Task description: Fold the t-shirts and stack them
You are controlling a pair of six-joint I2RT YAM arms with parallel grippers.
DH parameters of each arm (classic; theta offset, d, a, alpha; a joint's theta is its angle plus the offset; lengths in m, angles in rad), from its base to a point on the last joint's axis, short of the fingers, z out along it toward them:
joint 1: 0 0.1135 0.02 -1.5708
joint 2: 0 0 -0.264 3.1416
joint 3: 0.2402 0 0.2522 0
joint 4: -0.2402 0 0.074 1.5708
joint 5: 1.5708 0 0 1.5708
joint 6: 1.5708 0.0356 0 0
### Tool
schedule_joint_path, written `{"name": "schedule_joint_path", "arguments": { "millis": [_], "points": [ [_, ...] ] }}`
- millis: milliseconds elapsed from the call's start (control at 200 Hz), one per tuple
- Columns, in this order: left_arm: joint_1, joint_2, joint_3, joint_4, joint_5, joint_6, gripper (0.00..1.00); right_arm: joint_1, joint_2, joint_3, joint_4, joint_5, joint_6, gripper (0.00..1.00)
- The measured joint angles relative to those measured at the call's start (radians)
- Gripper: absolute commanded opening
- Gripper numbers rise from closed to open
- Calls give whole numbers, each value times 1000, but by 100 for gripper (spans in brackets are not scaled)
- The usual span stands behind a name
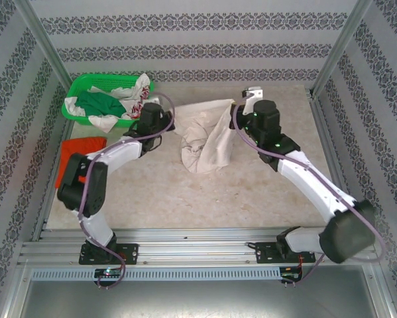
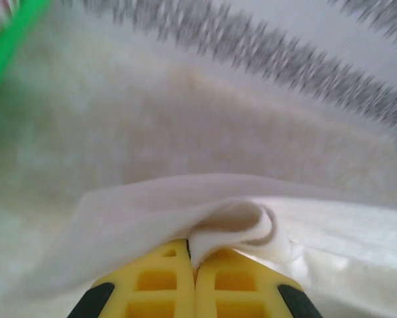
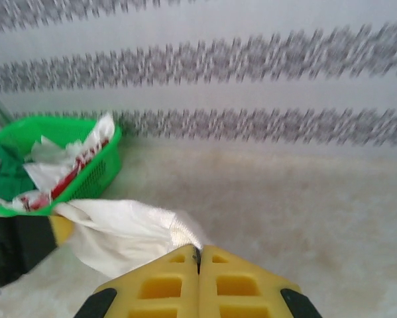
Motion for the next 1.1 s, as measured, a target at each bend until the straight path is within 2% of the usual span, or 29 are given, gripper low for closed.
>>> {"name": "schedule_joint_path", "arguments": {
  "millis": [295, 515, 694, 959, 1099],
  "points": [
    [0, -412, -37, -13, -163, 154, 0, 0, -416, -120, 102, 45, -122, 0],
    [0, -603, -87, -30, -229, 228, 0, 0, -570, -167, 121, 45, -177, 0],
    [0, -561, -86, -30, -245, 253, 0, 0, -512, -167, 121, 48, -198, 0],
    [19, -335, -24, -48, -235, 253, 0, -89, -210, -72, 86, 43, -198, 0],
    [33, -318, 12, -61, -224, 253, 0, -122, -123, -7, 82, 8, -185, 0]
  ]
}}
